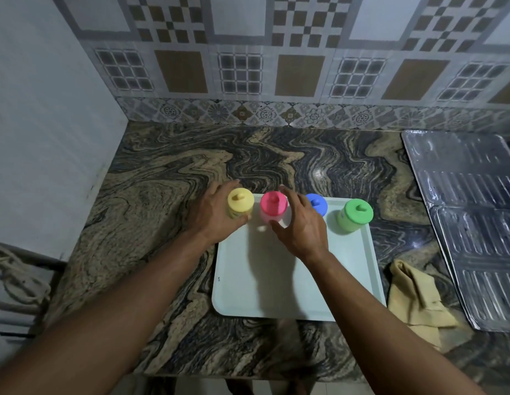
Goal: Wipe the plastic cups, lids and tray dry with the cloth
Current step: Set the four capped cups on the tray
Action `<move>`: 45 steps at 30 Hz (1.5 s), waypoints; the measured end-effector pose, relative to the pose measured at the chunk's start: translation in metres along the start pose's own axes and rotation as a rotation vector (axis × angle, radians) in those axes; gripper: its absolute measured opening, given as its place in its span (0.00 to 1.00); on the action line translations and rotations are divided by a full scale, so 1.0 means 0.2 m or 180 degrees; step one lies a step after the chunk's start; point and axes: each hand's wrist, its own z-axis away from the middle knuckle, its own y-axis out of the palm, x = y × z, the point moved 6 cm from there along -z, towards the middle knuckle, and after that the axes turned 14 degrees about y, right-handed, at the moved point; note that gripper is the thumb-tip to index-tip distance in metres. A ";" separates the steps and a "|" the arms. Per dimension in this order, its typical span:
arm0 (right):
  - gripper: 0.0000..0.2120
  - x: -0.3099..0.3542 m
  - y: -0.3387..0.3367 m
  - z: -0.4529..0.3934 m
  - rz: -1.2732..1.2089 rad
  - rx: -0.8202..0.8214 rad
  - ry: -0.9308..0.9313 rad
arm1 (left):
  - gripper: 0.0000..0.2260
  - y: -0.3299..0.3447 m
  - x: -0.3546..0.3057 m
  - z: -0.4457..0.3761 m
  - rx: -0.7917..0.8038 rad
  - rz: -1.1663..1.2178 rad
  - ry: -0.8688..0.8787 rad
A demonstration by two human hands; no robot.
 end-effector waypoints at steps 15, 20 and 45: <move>0.12 -0.89 -0.39 0.39 0.0219 -0.0425 0.1601 | 0.18 0.12 0.17 0.55 0.0163 0.0360 -0.1081; 0.01 -0.92 -0.37 0.37 0.0491 -0.0074 0.1759 | 0.15 0.16 0.16 0.56 0.0307 0.0311 -0.1254; 0.13 -0.80 -0.43 -0.62 -0.0323 -0.0135 0.2192 | 0.09 0.09 0.35 -0.39 0.0329 0.0289 -0.1589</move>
